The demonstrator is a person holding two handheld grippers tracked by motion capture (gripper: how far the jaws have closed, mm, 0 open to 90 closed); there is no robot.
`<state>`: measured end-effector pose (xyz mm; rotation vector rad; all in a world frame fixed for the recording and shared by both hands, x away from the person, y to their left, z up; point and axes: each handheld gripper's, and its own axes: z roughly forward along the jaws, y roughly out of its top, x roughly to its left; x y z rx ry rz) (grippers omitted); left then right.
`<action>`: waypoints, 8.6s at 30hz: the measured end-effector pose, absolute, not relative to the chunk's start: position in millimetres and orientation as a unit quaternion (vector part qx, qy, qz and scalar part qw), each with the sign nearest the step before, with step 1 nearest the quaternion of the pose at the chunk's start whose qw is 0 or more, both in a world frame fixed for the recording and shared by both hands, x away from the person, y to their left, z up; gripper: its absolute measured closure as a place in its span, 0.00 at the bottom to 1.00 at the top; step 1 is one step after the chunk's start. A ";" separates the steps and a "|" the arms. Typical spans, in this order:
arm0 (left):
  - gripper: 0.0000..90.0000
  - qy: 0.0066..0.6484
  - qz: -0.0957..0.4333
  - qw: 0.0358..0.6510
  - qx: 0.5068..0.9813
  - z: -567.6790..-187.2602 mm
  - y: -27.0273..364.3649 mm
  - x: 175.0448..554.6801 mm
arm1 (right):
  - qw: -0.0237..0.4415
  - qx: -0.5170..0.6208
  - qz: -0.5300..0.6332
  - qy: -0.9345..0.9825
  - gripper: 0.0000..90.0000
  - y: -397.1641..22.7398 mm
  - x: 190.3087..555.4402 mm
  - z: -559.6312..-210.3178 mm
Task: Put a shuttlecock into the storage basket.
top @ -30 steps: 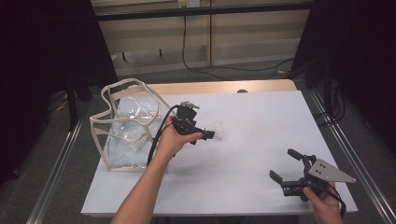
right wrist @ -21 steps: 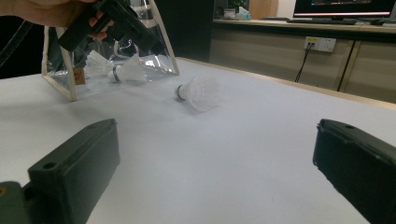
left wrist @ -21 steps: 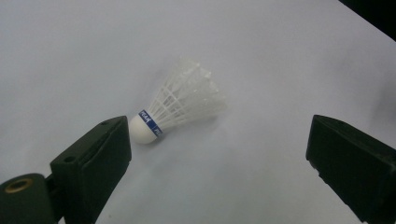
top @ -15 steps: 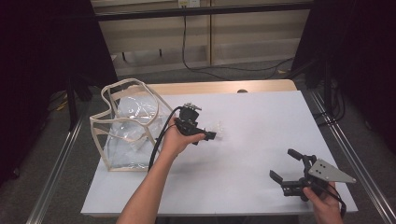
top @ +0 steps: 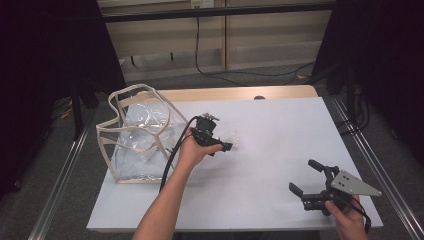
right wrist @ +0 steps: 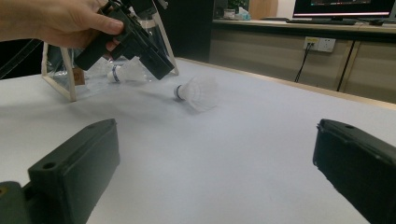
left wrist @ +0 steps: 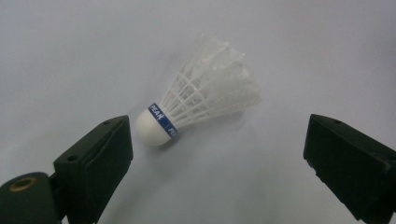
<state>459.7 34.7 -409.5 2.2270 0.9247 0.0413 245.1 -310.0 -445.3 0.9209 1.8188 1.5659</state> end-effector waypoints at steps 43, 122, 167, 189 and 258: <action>0.60 0.326 0.017 0.346 0.880 -435.5 28.3 472.3 | 0.276 0.342 0.586 0.681 0.01 -310.2 245.4 -445.8; 0.73 0.362 -0.043 0.329 0.871 -337.9 56.2 442.3 | 0.279 0.341 0.585 0.681 0.01 -308.5 245.6 -445.7; 0.73 0.370 -0.052 0.322 0.870 -296.4 71.5 440.7 | 0.282 0.341 0.585 0.680 0.01 -309.0 245.4 -445.3; 0.73 0.383 -0.052 0.321 0.865 -274.3 84.9 440.6 | 0.281 0.342 0.585 0.679 0.01 -309.2 245.3 -445.1; 0.73 0.392 -0.029 0.313 0.864 -217.8 125.7 440.2 | 0.282 0.342 0.587 0.678 0.01 -307.8 245.9 -445.3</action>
